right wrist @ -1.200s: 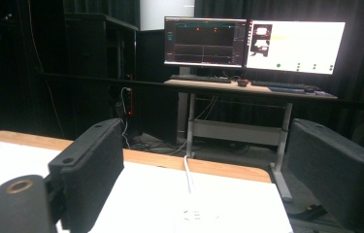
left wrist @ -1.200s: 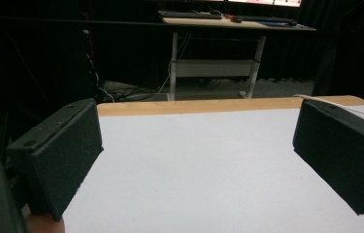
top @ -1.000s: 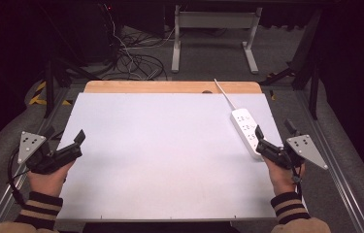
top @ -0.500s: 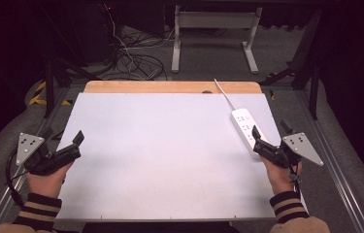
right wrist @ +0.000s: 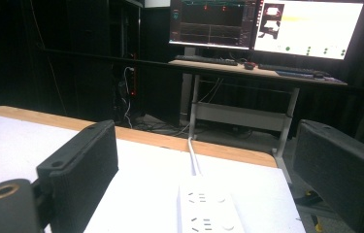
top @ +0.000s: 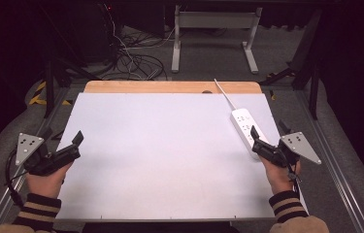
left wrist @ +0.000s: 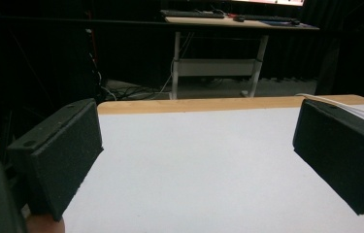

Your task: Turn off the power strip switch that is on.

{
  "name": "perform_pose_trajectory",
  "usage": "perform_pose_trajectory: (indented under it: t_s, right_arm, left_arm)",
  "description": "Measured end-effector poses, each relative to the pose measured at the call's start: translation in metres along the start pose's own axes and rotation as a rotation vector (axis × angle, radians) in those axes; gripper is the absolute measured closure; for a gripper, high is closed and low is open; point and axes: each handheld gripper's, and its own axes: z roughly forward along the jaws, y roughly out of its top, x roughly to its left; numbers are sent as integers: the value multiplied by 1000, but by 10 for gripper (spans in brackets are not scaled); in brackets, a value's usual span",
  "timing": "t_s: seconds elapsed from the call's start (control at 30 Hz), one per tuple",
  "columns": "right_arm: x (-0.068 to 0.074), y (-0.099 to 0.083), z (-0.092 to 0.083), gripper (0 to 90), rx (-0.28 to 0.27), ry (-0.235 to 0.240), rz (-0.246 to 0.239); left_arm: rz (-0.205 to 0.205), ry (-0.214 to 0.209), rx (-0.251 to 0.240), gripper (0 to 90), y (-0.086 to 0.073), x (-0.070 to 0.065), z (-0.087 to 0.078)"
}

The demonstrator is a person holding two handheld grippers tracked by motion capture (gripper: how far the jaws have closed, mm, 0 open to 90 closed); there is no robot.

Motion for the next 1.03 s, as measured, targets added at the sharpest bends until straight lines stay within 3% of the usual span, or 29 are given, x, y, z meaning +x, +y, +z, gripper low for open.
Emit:
perform_pose_trajectory:
  t_s: [1.03]
  right_arm:
    - [-1, -2, 1, 108, 19, -1, -2]
  left_arm:
    - [6, -6, 8, 43, 0, -1, 3]
